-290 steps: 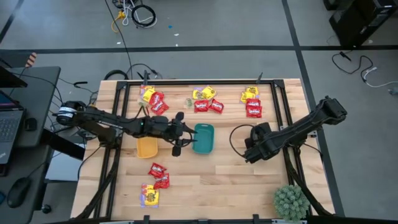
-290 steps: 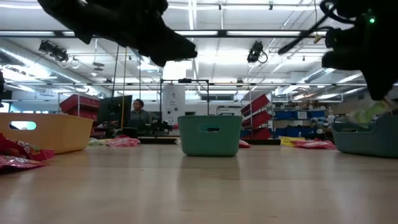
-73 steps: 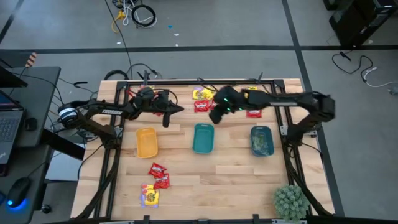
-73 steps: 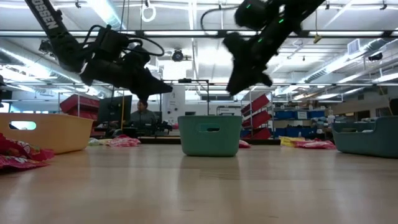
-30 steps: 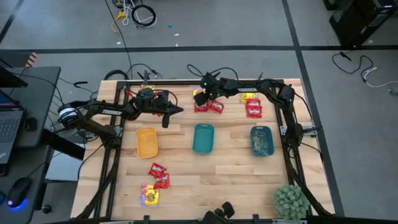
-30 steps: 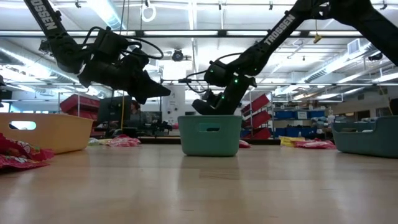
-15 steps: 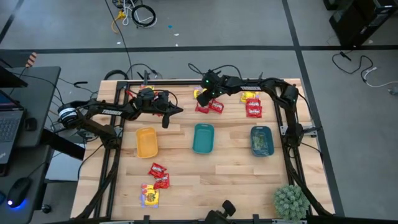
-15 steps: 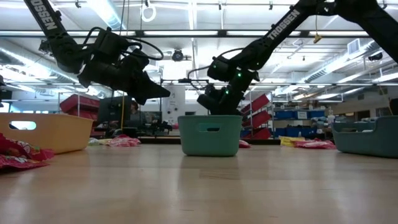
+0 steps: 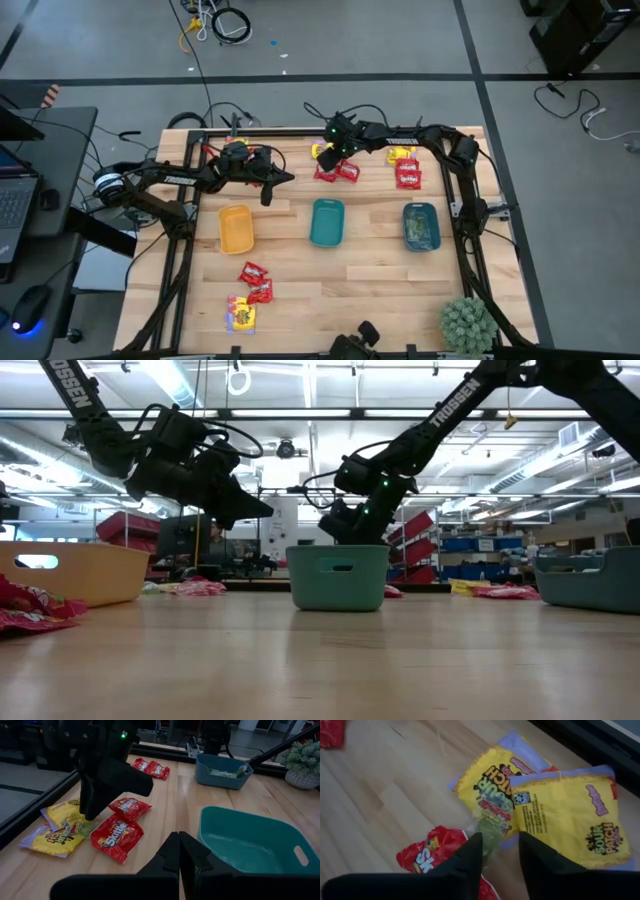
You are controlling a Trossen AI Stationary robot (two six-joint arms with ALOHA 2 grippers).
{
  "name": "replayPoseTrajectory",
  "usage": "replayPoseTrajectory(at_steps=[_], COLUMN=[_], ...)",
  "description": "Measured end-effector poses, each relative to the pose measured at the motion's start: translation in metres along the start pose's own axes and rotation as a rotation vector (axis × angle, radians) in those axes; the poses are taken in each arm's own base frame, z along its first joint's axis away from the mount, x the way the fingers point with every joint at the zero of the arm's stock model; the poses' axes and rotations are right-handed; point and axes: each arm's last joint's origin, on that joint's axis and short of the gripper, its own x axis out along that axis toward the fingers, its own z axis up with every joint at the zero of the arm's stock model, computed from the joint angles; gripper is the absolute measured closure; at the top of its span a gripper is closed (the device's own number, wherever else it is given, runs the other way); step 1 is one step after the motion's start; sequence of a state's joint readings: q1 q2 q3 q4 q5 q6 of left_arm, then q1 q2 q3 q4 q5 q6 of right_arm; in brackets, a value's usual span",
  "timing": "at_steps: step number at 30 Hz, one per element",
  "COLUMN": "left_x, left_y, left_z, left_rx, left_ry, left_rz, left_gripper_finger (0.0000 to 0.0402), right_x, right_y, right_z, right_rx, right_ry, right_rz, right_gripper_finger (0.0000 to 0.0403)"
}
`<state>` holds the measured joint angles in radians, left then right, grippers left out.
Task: Sort candy
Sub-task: Put the green transparent candy into the blue bin
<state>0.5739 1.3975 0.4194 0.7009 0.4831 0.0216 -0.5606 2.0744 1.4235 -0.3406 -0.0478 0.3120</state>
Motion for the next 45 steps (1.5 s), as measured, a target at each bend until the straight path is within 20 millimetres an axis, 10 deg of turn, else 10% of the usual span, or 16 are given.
replayPoseTrajectory(at_steps=[18, 28, 38, 45], left_x=[0.000, 0.000, 0.000, 0.000], left_y=[0.000, 0.001, 0.001, 0.001], left_z=[-0.002, -0.003, -0.002, -0.001], left_rx=[0.001, 0.001, 0.000, 0.005], left_ry=[0.021, 0.024, 0.015, 0.006], left_rz=[0.003, 0.022, 0.030, 0.032], left_gripper_finger=[0.0401, 0.0401, 0.0401, 0.0402], right_x=[0.022, 0.015, -0.073, -0.159], right_y=[-0.006, -0.005, 0.008, 0.029], right_z=[-0.005, -0.002, 0.027, 0.002], right_rx=[0.032, -0.058, -0.098, -0.075], right_ry=[0.038, 0.021, 0.000, 0.117], right_rz=[0.051, 0.024, -0.020, -0.099], right_gripper_finger=[0.0292, 0.0393, 0.0400, 0.0402])
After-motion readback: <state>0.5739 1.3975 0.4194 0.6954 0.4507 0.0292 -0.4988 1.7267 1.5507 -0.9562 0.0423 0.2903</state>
